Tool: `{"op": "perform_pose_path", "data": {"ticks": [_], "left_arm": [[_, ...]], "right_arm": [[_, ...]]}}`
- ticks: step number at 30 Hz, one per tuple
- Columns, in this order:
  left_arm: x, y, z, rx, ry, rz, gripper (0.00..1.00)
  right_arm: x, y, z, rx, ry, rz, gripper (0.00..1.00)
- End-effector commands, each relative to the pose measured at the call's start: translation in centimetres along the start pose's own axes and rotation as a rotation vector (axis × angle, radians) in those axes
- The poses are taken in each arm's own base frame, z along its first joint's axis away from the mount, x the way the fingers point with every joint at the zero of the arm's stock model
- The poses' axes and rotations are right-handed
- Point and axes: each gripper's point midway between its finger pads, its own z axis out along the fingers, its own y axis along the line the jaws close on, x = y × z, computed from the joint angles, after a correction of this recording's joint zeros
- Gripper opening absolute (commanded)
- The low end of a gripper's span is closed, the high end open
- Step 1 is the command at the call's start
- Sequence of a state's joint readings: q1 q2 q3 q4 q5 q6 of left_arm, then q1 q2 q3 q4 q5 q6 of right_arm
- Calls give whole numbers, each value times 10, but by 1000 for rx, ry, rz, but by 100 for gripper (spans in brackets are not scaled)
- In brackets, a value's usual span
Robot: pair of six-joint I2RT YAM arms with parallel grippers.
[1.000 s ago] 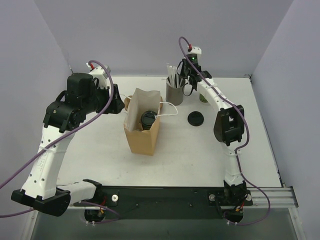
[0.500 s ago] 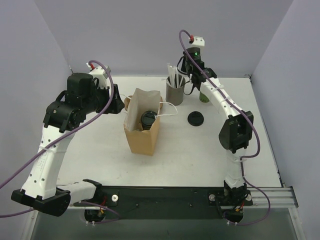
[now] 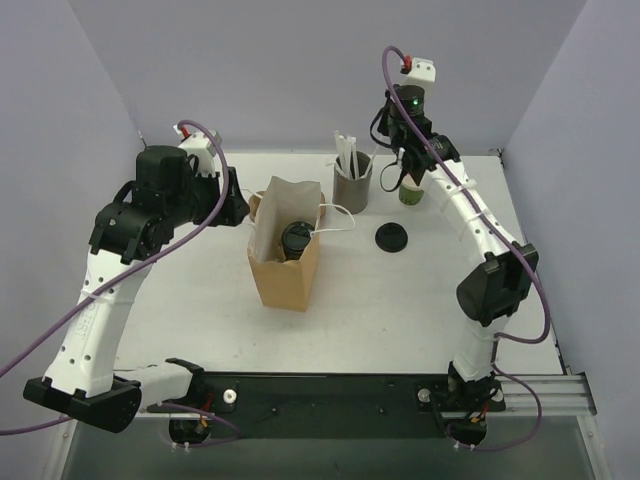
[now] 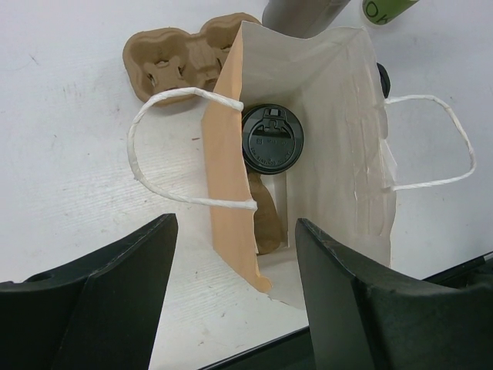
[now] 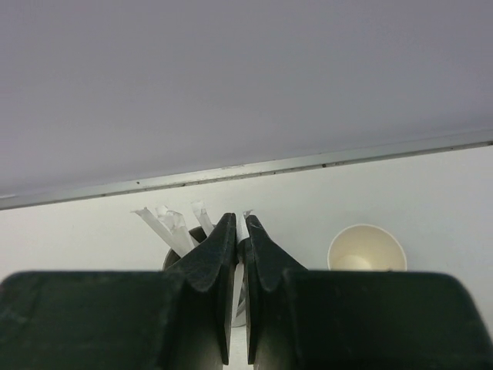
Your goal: Pack the takeout coffee
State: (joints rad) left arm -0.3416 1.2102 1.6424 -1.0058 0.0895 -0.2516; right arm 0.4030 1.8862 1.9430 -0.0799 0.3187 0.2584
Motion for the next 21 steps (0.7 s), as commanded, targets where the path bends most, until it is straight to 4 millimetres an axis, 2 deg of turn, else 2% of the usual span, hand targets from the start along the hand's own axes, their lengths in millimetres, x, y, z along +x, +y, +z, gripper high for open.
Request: {"op": "perform_pose_path", "data": {"ticks": [1, 3, 8, 9, 10, 11, 13, 14, 17, 19, 21], "left_arm": [[-17, -2, -3, 15, -77, 1, 73], [-18, -2, -2, 17, -78, -1, 73], [-18, -1, -2, 15, -82, -3, 73], [-18, -1, -3, 16, -86, -2, 73], [-18, -1, -2, 12, -86, -4, 73], [-17, -1, -3, 13, -86, -4, 73], [-16, 0, -2, 10, -83, -6, 73], [-16, 1, -2, 6, -86, -7, 73], [-14, 5, -2, -14, -87, -14, 73], [-14, 9, -1, -27, -89, -21, 73], [-14, 12, -2, -42, -94, -30, 73]], "right_arm": [[-59, -5, -48, 4, -123, 35, 0], [-75, -4, -66, -10, -162, 43, 0], [-98, 4, -98, -51, -211, 44, 0], [-107, 5, -110, -62, -230, 53, 0], [-104, 10, -117, -82, -225, 50, 0], [-115, 10, -131, -101, -253, 63, 0], [-116, 19, -146, -152, -256, 75, 0], [-125, 19, -161, -177, -277, 93, 0], [-129, 34, -189, -303, -281, 137, 0], [-127, 43, -200, -351, -268, 149, 0], [-118, 60, -212, -430, -232, 152, 0]]}}
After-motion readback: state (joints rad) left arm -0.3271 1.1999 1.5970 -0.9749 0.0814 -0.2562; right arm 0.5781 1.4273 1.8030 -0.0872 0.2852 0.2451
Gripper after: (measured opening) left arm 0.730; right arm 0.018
